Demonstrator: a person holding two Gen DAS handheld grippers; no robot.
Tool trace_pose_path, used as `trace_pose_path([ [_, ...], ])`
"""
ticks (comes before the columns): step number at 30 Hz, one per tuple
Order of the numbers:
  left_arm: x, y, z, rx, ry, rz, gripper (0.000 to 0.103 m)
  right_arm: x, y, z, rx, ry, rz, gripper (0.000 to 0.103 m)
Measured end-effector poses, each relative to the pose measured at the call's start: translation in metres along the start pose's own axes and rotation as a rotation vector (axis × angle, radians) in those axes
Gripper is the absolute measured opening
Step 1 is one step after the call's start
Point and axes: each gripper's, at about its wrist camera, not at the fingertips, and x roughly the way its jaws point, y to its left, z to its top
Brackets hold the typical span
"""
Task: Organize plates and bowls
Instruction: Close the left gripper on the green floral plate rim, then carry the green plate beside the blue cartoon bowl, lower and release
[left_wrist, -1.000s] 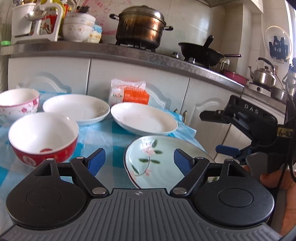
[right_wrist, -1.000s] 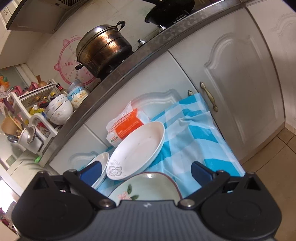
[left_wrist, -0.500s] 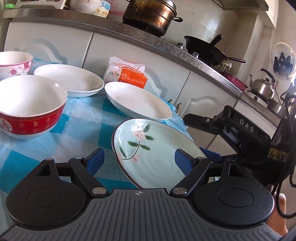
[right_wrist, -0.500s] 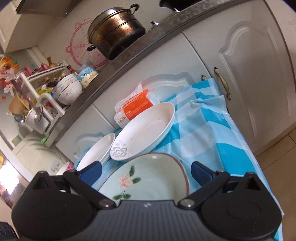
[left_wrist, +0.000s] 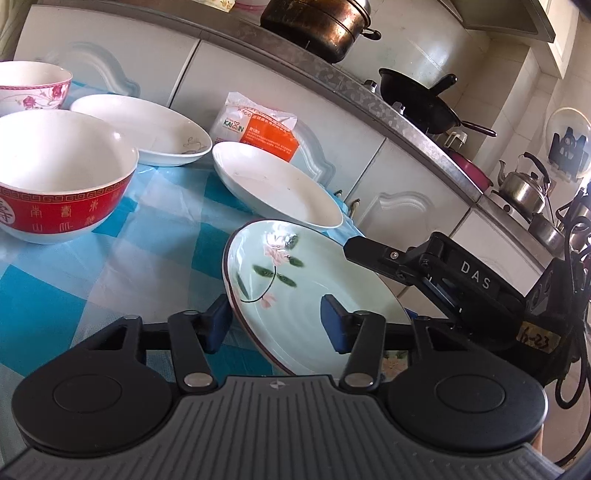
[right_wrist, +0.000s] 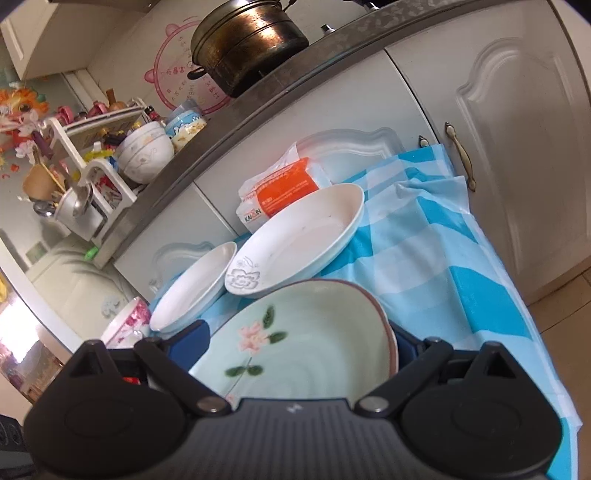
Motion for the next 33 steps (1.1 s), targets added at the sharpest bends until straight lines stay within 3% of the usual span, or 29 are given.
trace_pose_path([
  [4,-0.003,-0.001,-0.002,-0.002,-0.002,0.013,0.05,-0.001,-0.003,0.001,0.026,0.0,0.009,0.097],
  [13,-0.016,0.003,-0.004,-0.026,0.006,0.023,0.049,-0.01,0.002,-0.006,0.06,0.012,0.016,0.097],
  [33,-0.099,0.019,-0.031,-0.023,-0.009,0.094,0.048,-0.049,0.051,-0.051,-0.013,0.038,0.046,0.097],
])
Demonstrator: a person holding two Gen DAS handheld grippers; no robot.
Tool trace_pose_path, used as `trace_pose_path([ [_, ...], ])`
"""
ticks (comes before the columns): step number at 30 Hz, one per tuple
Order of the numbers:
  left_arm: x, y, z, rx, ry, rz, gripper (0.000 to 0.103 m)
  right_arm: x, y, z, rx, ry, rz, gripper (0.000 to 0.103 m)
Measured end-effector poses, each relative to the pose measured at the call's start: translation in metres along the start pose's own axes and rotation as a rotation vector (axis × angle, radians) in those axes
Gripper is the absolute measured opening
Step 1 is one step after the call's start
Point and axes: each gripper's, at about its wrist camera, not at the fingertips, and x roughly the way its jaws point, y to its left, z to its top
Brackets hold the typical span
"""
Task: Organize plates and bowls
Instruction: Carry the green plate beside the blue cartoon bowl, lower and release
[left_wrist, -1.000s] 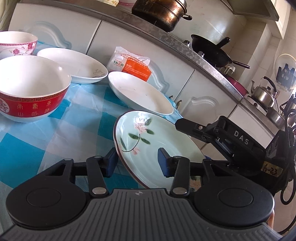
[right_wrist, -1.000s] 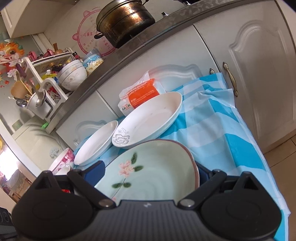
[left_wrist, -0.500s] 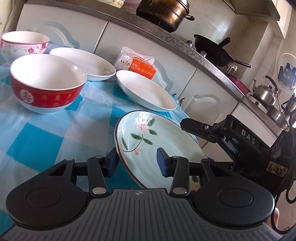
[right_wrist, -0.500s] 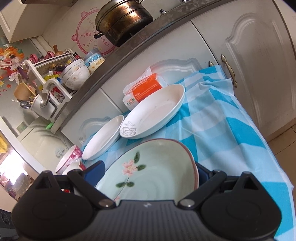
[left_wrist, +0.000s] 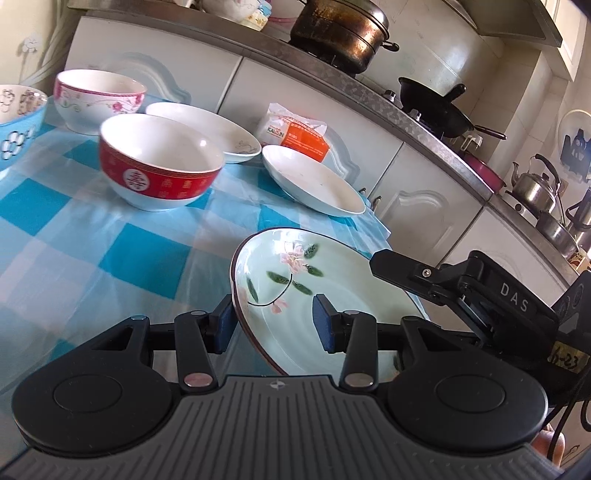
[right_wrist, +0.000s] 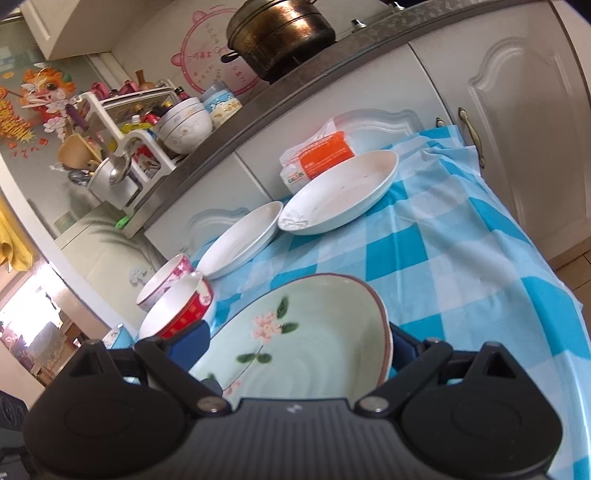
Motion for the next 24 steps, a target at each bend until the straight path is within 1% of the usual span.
trace_pose_path([
  [5,-0.023,0.011,-0.001,-0.009,-0.016,0.039,0.048,0.001,0.022,-0.011,-0.014,0.019,0.034,0.097],
  [10,-0.058,0.032,0.0,-0.03,-0.057,0.085,0.048,0.011,0.049,-0.023,-0.042,0.055,0.086,0.097],
  [18,-0.105,0.08,0.003,-0.098,-0.116,0.182,0.048,0.036,0.096,-0.042,-0.075,0.119,0.174,0.096],
  [24,-0.119,0.116,0.01,-0.163,-0.15,0.25,0.048,0.059,0.123,-0.058,-0.101,0.158,0.209,0.096],
])
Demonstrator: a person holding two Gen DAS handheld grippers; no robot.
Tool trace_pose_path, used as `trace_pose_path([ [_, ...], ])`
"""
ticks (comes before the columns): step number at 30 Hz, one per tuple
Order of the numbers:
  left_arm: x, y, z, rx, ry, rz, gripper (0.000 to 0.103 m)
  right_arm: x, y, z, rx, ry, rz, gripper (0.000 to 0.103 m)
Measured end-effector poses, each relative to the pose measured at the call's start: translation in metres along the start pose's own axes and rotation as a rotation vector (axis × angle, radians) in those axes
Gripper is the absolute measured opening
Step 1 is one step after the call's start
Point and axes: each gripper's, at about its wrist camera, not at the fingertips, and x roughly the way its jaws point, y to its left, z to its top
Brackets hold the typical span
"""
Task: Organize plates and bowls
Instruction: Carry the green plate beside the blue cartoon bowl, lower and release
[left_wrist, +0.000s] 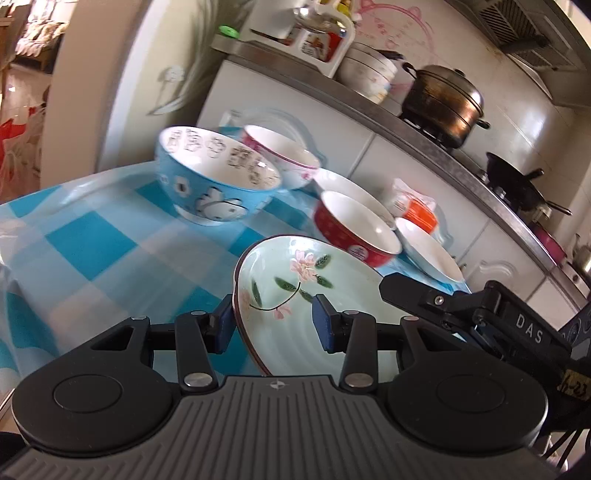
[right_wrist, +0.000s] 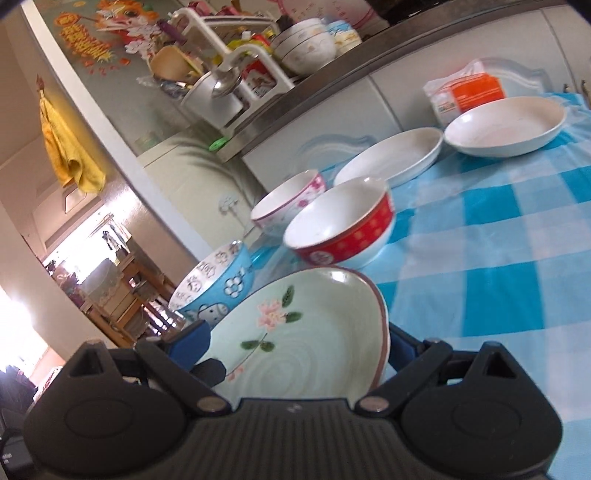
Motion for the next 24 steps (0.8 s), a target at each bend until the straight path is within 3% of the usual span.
trace_pose_path([
  [8,0.008,0.024,0.005,-0.056,-0.012,0.046,0.048,0.027,0.015,-0.009,-0.035,0.042,0.007,0.095],
  [17,0.006,0.017,-0.002,-0.026,-0.03,0.055,0.049,0.031,0.022,-0.013,-0.097,0.056,-0.003,0.095],
  [20,0.007,0.017,-0.002,-0.021,-0.023,0.055,0.053,0.029,0.021,-0.012,-0.094,0.058,0.003,0.095],
  [24,0.005,0.012,-0.002,0.003,-0.031,0.064,0.071,0.023,0.021,-0.012,-0.105,0.051,-0.016,0.096],
])
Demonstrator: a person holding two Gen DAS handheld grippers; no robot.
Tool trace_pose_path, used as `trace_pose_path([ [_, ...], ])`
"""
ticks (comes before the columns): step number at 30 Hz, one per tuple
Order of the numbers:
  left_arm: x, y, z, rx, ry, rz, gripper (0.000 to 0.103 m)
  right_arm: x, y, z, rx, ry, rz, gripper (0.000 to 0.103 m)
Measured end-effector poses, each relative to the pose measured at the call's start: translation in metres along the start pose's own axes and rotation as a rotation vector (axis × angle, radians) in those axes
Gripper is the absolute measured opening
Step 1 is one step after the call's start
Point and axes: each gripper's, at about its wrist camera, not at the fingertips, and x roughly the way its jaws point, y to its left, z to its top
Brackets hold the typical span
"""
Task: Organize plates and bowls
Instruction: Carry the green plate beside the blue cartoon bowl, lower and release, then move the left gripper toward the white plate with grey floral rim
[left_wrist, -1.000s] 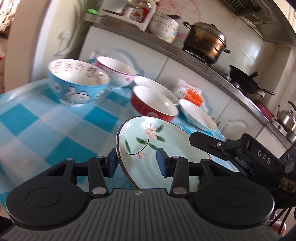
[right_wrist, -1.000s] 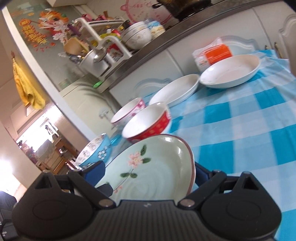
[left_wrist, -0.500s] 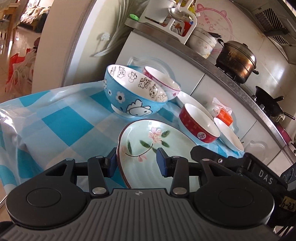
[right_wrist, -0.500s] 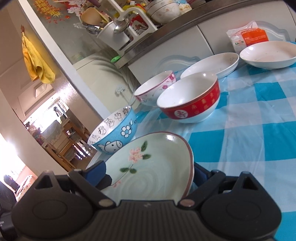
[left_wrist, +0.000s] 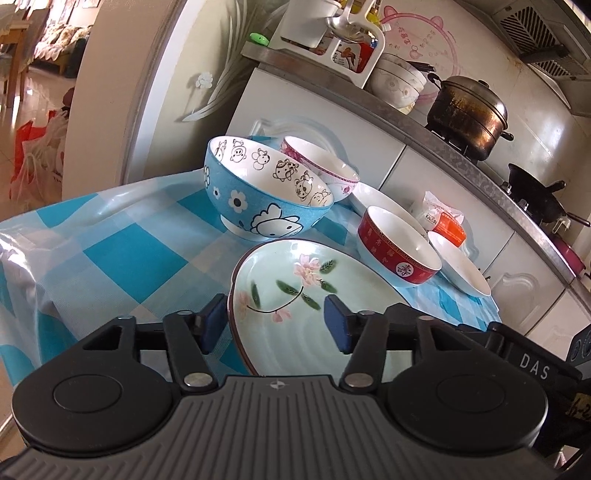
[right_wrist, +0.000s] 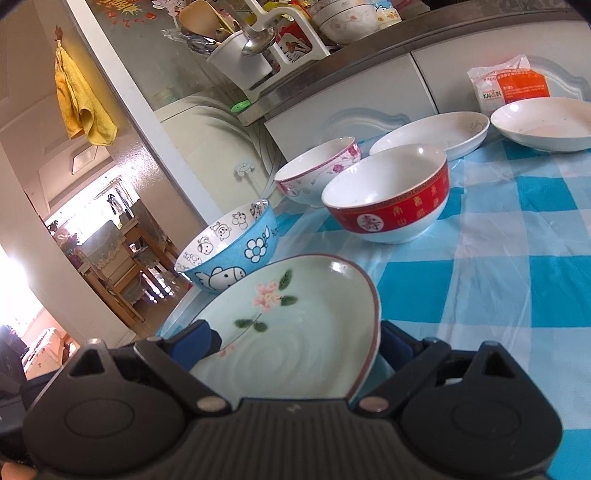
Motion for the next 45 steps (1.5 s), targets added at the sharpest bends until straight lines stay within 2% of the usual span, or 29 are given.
trace_pose_path([
  [5,-0.005,-0.007,0.003,0.032,-0.003,0.038,0.08,-0.014,-0.004,0.002,0.003,-0.02,-0.016,0.097],
  [9,-0.019,-0.021,0.006,0.104,-0.027,0.092,0.096,-0.028,-0.007,0.003,0.004,-0.043,-0.047,0.1],
  [21,-0.049,-0.07,0.007,0.267,-0.06,0.164,0.103,-0.08,-0.021,0.004,-0.006,-0.1,-0.181,0.101],
  [37,-0.072,-0.159,-0.018,0.489,-0.061,0.067,0.103,-0.169,-0.056,-0.006,0.047,-0.211,-0.331,0.102],
  [45,-0.092,-0.197,-0.036,0.575,-0.083,0.043,0.103,-0.21,-0.069,-0.018,0.075,-0.267,-0.387,0.102],
])
